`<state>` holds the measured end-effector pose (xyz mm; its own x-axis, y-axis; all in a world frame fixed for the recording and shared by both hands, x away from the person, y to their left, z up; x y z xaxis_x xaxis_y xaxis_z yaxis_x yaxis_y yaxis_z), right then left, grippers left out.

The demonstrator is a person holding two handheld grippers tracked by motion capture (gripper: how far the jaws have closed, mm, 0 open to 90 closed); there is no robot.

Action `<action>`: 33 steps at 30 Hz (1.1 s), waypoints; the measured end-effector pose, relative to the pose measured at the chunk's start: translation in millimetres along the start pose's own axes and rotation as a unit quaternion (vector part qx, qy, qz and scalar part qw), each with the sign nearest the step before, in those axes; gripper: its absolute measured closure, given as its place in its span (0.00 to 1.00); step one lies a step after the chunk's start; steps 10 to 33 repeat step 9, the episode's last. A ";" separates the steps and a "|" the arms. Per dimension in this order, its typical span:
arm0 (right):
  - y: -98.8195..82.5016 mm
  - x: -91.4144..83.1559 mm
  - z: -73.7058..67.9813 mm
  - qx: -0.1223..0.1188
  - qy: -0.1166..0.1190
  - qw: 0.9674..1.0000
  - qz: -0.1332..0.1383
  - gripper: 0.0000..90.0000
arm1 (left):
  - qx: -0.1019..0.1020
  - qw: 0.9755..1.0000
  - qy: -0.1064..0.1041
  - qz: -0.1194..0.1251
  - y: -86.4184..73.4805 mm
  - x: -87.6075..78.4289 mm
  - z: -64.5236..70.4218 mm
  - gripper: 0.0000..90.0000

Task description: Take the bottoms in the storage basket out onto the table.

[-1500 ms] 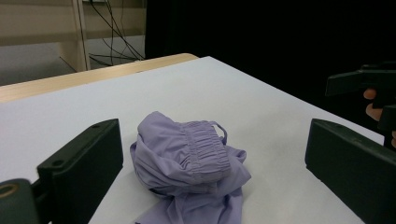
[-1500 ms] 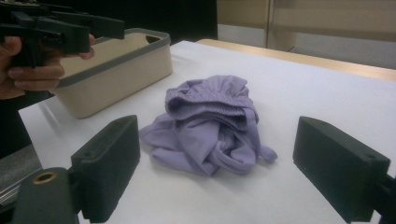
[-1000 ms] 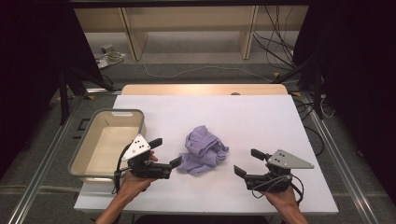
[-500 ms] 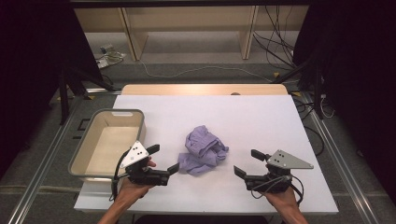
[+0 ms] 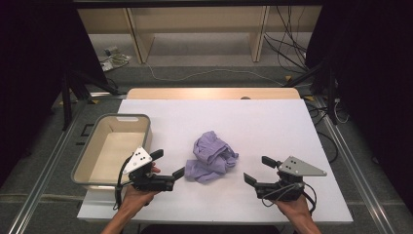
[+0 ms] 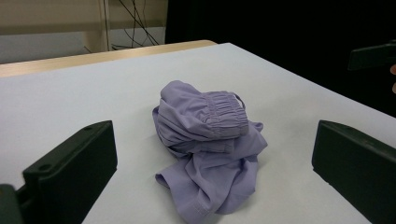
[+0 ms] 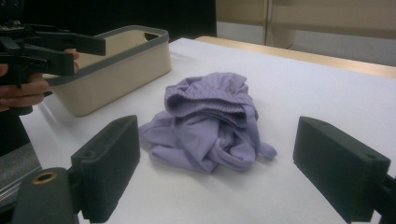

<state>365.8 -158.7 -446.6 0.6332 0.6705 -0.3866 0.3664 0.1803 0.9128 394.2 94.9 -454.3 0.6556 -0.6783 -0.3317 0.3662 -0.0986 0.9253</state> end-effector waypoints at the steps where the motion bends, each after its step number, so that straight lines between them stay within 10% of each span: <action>1: 0.0 0.0 -0.1 0.000 0.001 1.000 0.000 0.17 | 0.001 1.000 0.000 -0.002 -0.6 0.3 0.1 0.00; 33: 0.0 0.1 0.1 0.002 0.000 1.000 0.000 0.17 | 0.009 1.000 0.000 -0.005 -1.9 2.0 1.5 0.00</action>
Point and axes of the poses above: each handheld gripper's, and its own axes: x roughly forward along the jaws, y roughly out of its top, z roughly to its right, the point moved 10 cm from there along x, roughly forward along the jaws, and after that the axes turned 2 degrees about -z, right-handed, at the moved point
